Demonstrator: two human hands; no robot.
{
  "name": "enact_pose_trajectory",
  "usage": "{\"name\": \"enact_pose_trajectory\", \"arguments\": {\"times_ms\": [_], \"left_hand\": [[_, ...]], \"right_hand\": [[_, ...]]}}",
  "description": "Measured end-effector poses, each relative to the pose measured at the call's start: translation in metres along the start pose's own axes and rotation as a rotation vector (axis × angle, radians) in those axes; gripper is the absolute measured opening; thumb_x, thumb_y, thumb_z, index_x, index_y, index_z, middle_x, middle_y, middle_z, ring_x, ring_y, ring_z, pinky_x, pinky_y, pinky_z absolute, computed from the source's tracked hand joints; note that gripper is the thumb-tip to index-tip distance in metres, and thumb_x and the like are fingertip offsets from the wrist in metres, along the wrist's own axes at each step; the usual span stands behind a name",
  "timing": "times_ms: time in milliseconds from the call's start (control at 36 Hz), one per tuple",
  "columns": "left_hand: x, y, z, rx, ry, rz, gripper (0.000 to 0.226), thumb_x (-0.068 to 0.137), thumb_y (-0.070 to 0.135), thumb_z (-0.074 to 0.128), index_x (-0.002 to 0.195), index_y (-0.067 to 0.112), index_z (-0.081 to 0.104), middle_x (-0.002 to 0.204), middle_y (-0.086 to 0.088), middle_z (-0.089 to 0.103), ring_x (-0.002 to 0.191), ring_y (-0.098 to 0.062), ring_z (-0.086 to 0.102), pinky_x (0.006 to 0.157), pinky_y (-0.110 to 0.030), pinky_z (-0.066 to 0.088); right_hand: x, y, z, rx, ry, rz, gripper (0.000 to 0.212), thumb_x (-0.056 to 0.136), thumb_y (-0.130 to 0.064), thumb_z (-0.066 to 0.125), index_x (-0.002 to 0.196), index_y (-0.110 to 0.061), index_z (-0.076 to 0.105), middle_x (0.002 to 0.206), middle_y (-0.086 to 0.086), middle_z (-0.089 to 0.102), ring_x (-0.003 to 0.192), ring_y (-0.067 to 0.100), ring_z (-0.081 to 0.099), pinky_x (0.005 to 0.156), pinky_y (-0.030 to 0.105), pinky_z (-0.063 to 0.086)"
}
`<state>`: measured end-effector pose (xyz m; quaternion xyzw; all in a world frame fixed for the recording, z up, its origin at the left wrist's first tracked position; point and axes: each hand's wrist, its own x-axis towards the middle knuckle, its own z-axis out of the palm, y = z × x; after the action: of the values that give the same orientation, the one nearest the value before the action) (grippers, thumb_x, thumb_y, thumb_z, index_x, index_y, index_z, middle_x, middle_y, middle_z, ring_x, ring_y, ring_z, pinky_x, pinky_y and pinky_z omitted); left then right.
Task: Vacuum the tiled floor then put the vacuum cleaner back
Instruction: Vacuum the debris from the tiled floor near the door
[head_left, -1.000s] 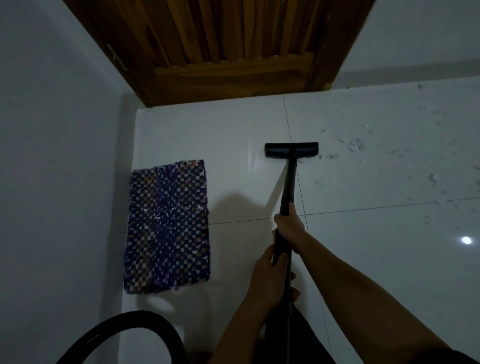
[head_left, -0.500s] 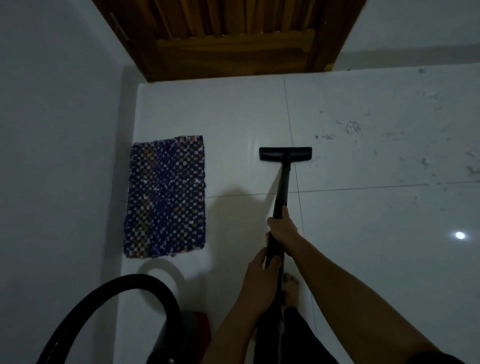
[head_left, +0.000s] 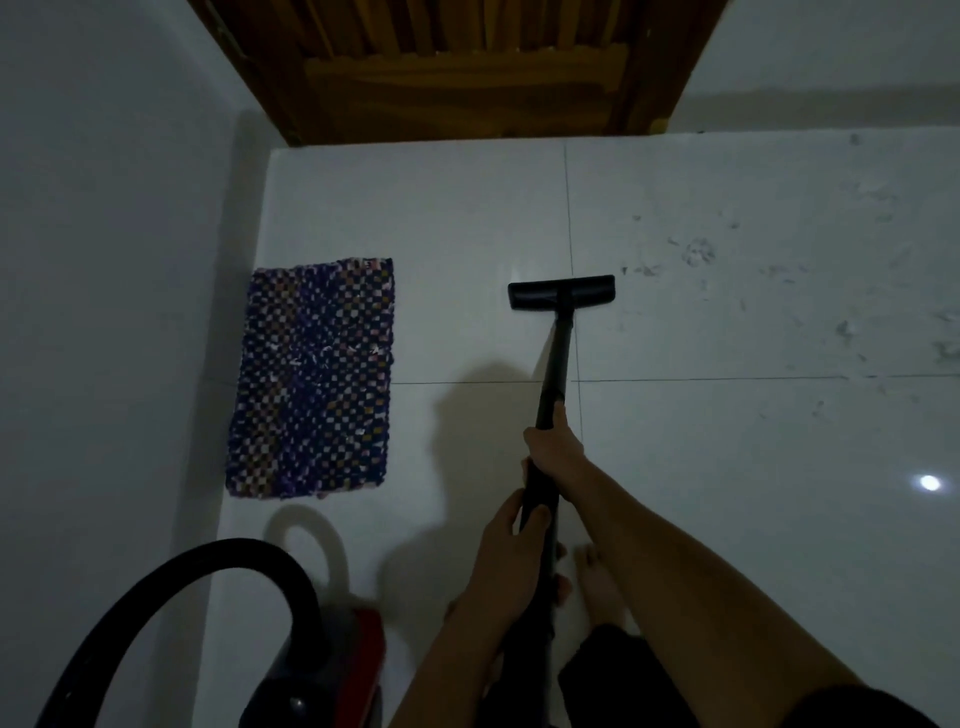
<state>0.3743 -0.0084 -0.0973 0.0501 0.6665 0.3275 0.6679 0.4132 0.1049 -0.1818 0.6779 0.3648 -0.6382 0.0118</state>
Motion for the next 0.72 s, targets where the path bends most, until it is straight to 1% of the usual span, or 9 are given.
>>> {"name": "enact_pose_trajectory", "arguments": {"times_ms": [83, 194, 278, 333, 389, 444, 556, 639, 722], "left_hand": [[0.009, 0.001, 0.016, -0.012, 0.017, 0.02, 0.037, 0.099, 0.024, 0.042, 0.136, 0.021, 0.044, 0.07, -0.009, 0.06, 0.043, -0.017, 0.052, 0.044, -0.027, 0.045], [0.012, -0.002, 0.036, 0.009, 0.041, 0.056, 0.029, 0.1, 0.023, 0.041, 0.128, 0.023, 0.049, 0.071, -0.008, 0.061, 0.047, -0.018, 0.053, 0.051, -0.03, 0.045], [0.01, -0.009, 0.044, 0.025, 0.069, 0.036, 0.033, 0.099, 0.025, 0.041, 0.131, 0.022, 0.049, 0.086, -0.017, 0.064, 0.053, -0.019, 0.055, 0.059, -0.033, 0.046], [0.005, -0.015, 0.047, 0.032, 0.066, 0.027, 0.033, 0.099, 0.027, 0.042, 0.131, 0.022, 0.05, 0.085, -0.015, 0.065, 0.052, -0.019, 0.055, 0.057, -0.033, 0.046], [-0.001, -0.022, 0.046, 0.021, 0.054, 0.018, 0.031, 0.099, 0.027, 0.042, 0.128, 0.023, 0.051, 0.076, -0.009, 0.063, 0.049, -0.021, 0.054, 0.053, -0.031, 0.045], [-0.009, -0.031, 0.043, 0.002, 0.041, 0.007, 0.029, 0.099, 0.025, 0.042, 0.125, 0.02, 0.052, 0.071, -0.01, 0.06, 0.045, -0.021, 0.052, 0.047, -0.028, 0.044], [-0.034, -0.052, 0.034, -0.012, 0.014, 0.003, 0.027, 0.1, 0.024, 0.041, 0.124, 0.018, 0.052, 0.07, -0.014, 0.055, 0.039, -0.018, 0.049, 0.04, -0.024, 0.043], [-0.054, -0.072, 0.026, -0.003, 0.009, -0.014, 0.032, 0.1, 0.023, 0.042, 0.13, 0.016, 0.048, 0.071, -0.015, 0.053, 0.039, -0.017, 0.049, 0.038, -0.023, 0.042], [-0.077, -0.094, 0.018, 0.009, 0.01, -0.029, 0.036, 0.099, 0.024, 0.044, 0.135, 0.017, 0.044, 0.07, -0.015, 0.055, 0.039, -0.019, 0.05, 0.038, -0.024, 0.043]], "right_hand": [[0.006, -0.002, -0.014, -0.057, -0.002, -0.026, 0.073, 0.097, -0.014, 0.043, 0.153, -0.034, 0.0, 0.113, 0.02, 0.06, 0.053, 0.016, 0.053, 0.039, 0.02, 0.042], [0.013, 0.003, -0.027, -0.119, 0.0, -0.051, 0.074, 0.095, -0.014, 0.043, 0.153, -0.033, -0.001, 0.116, 0.021, 0.06, 0.055, 0.017, 0.055, 0.048, 0.027, 0.049], [0.011, 0.01, -0.033, -0.115, 0.0, -0.042, 0.076, 0.094, -0.013, 0.043, 0.152, -0.033, 0.0, 0.112, 0.02, 0.059, 0.058, 0.02, 0.056, 0.067, 0.038, 0.057], [0.006, 0.017, -0.034, -0.098, -0.001, -0.024, 0.076, 0.093, -0.013, 0.043, 0.152, -0.034, 0.001, 0.11, 0.018, 0.058, 0.062, 0.021, 0.058, 0.075, 0.041, 0.058], [-0.001, 0.024, -0.033, -0.081, 0.003, -0.014, 0.076, 0.093, -0.013, 0.044, 0.152, -0.034, 0.001, 0.107, 0.016, 0.057, 0.065, 0.023, 0.059, 0.076, 0.041, 0.058], [-0.01, 0.033, -0.029, -0.075, 0.011, -0.013, 0.077, 0.093, -0.012, 0.044, 0.152, -0.033, 0.001, 0.106, 0.016, 0.056, 0.065, 0.023, 0.059, 0.075, 0.041, 0.058], [-0.031, 0.058, -0.017, -0.053, 0.018, -0.011, 0.077, 0.093, -0.011, 0.044, 0.152, -0.032, 0.0, 0.102, 0.016, 0.054, 0.065, 0.023, 0.059, 0.075, 0.041, 0.058], [-0.05, 0.081, -0.007, -0.051, 0.004, -0.005, 0.077, 0.093, -0.011, 0.045, 0.153, -0.031, 0.0, 0.104, 0.016, 0.055, 0.059, 0.019, 0.056, 0.064, 0.035, 0.056], [-0.072, 0.105, 0.002, -0.037, -0.014, -0.006, 0.077, 0.094, -0.013, 0.045, 0.152, -0.031, -0.001, 0.114, 0.022, 0.058, 0.058, 0.018, 0.056, 0.061, 0.033, 0.054]]}}
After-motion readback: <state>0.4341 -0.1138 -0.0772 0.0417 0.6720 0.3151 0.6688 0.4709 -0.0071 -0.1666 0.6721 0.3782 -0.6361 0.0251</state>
